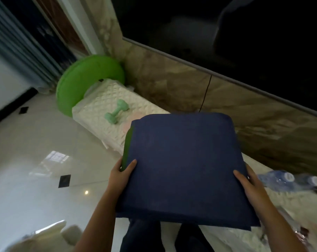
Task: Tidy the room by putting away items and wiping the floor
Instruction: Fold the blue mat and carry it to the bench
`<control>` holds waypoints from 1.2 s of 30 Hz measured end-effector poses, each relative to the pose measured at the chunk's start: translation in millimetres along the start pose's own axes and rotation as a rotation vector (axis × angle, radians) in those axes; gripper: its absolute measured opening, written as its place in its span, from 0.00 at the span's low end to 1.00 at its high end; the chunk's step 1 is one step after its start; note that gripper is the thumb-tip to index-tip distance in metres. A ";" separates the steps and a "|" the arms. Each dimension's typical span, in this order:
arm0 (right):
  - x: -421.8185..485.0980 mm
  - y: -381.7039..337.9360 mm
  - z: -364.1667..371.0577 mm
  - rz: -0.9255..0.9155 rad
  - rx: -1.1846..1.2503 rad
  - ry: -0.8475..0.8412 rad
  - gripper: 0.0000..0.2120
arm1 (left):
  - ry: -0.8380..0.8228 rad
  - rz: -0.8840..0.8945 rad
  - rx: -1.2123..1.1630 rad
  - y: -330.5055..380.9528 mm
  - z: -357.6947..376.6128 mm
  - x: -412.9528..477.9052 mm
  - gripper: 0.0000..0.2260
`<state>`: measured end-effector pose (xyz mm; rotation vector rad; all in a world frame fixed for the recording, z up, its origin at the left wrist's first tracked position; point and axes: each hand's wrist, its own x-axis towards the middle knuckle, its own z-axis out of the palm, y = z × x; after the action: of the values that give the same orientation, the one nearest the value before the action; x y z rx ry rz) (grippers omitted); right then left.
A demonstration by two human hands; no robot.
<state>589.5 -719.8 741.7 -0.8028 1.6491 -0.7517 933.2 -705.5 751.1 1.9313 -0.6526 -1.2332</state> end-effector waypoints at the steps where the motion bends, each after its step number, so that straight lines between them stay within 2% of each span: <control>1: 6.4 1.5 6.8 0.006 0.026 0.019 0.19 | -0.031 0.001 0.025 2.6 3.0 19.0 0.19; 8: 46.1 29.8 67.4 0.144 0.127 0.243 0.21 | -0.238 0.023 0.296 9.8 20.6 155.5 0.23; 12: 68.2 51.2 109.6 0.145 0.179 0.367 0.21 | -0.360 0.098 0.427 6.5 33.7 225.9 0.23; 17: 112.2 88.1 147.4 0.166 0.107 0.467 0.27 | -0.428 0.197 0.560 -13.4 56.4 299.3 0.20; 23: 159.9 120.8 174.3 0.097 0.025 0.495 0.28 | -0.461 0.196 0.647 -60.3 63.7 366.0 0.21; 31: 181.0 154.3 189.4 0.200 0.139 0.399 0.34 | -0.492 0.057 0.645 -86.7 69.0 394.5 0.18; 33: 180.9 153.8 189.1 0.224 0.051 0.388 0.36 | -0.479 0.128 0.750 -81.7 71.5 389.2 0.21; 36: 179.8 143.7 190.2 0.152 -0.395 0.499 0.36 | -0.331 0.428 0.987 -73.3 77.8 371.0 0.28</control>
<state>726.9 -798.7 488.6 -0.7870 2.3294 -0.5491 1015.8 -960.5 473.1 2.1216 -2.0209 -1.0260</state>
